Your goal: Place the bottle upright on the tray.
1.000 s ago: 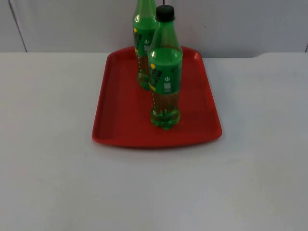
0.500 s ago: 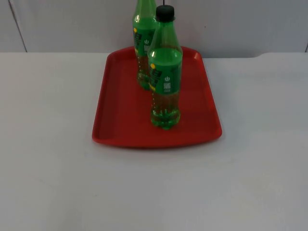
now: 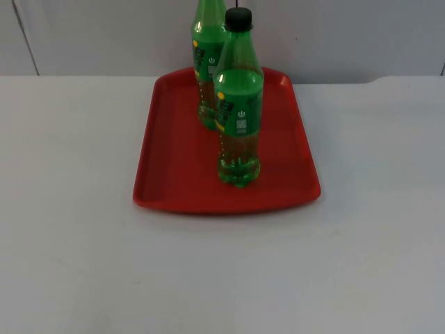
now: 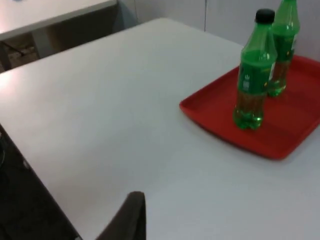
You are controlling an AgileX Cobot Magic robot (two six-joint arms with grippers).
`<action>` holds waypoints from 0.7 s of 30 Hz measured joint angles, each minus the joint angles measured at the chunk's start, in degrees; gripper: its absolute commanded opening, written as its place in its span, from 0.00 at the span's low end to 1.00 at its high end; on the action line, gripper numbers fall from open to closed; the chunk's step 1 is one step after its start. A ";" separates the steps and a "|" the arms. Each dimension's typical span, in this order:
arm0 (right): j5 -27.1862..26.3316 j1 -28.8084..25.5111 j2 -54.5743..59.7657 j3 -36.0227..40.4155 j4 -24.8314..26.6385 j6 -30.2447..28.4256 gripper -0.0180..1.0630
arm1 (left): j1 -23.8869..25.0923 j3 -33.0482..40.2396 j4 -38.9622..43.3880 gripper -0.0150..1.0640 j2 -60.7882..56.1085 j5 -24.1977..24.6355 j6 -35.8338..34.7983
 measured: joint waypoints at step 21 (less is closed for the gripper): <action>4.62 0.50 0.00 2.11 -4.94 1.69 0.99 | 0.00 0.00 0.00 0.99 0.00 0.00 0.00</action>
